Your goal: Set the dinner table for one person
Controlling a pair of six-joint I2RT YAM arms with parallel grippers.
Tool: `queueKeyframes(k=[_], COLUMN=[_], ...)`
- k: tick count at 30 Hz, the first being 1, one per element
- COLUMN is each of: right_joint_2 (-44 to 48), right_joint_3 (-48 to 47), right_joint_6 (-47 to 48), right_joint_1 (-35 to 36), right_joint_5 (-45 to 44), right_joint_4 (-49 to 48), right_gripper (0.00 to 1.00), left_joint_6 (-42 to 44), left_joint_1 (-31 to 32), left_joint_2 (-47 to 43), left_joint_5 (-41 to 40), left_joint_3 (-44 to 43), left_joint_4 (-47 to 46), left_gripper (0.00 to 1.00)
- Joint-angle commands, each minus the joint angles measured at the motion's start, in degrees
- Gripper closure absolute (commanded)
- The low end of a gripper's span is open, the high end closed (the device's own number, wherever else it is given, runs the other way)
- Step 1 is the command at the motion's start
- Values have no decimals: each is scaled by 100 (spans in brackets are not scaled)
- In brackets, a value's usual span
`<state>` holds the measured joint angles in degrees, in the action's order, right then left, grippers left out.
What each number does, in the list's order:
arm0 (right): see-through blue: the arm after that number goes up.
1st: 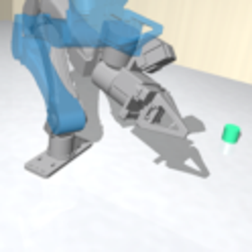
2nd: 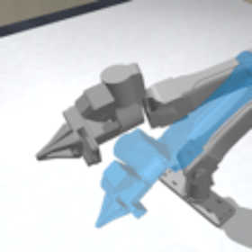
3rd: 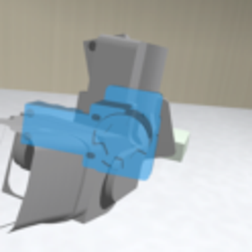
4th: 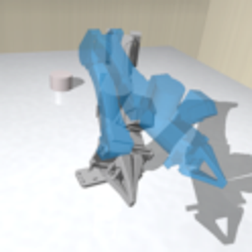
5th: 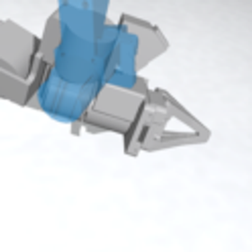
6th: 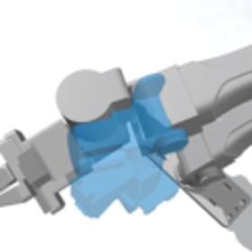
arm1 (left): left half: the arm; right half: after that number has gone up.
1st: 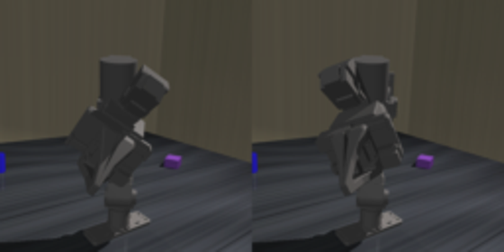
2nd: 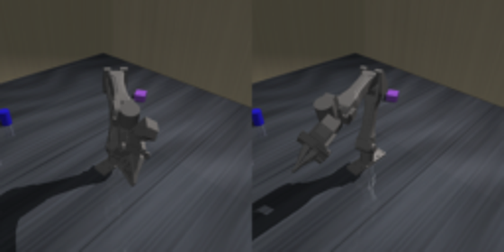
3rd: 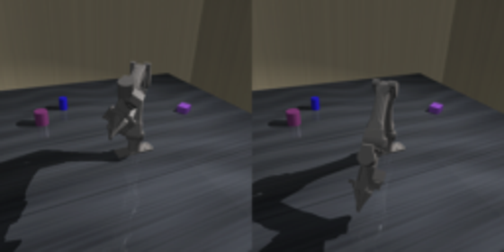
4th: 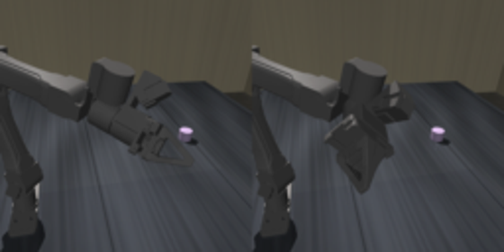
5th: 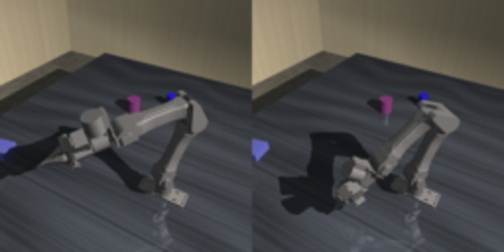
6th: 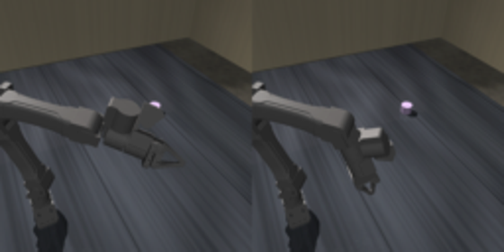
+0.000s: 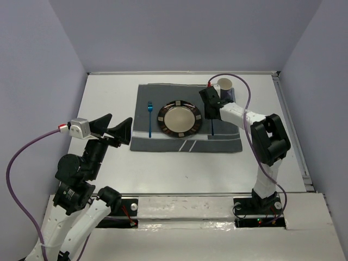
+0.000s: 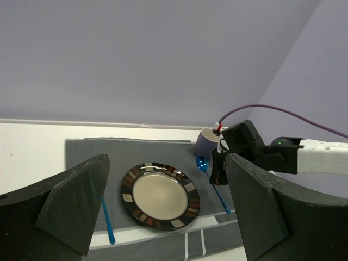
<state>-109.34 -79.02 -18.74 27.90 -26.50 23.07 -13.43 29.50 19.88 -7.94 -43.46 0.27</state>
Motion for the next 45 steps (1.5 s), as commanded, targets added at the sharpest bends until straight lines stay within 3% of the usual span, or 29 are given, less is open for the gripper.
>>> queueKeyframes(k=[1,25,29,35,45], right_joint_2=[-122,-500,-492,-237,1211], right_joint_3=[-386,-210,-192,-166,185], right_joint_6=[99,-147,-182,-191,-226], right_joint_1=[-135,-294,-294,-294,-242], right_joint_5=[259,479,479,505,1085], right_joint_4=[-329,-453,-444,-426,-365], right_gripper=[100,100,81,65,63], left_joint_6=[-2,34,33,42,60], left_joint_1=[-14,-5,-14,-14,-14], left_joint_2=[95,148,148,165,192], left_joint_5=[48,30,21,12,-49], left_joint_3=[48,57,57,57,57], left_joint_4=[-265,-265,-265,-265,-256], left_gripper=[1,1,1,1,1])
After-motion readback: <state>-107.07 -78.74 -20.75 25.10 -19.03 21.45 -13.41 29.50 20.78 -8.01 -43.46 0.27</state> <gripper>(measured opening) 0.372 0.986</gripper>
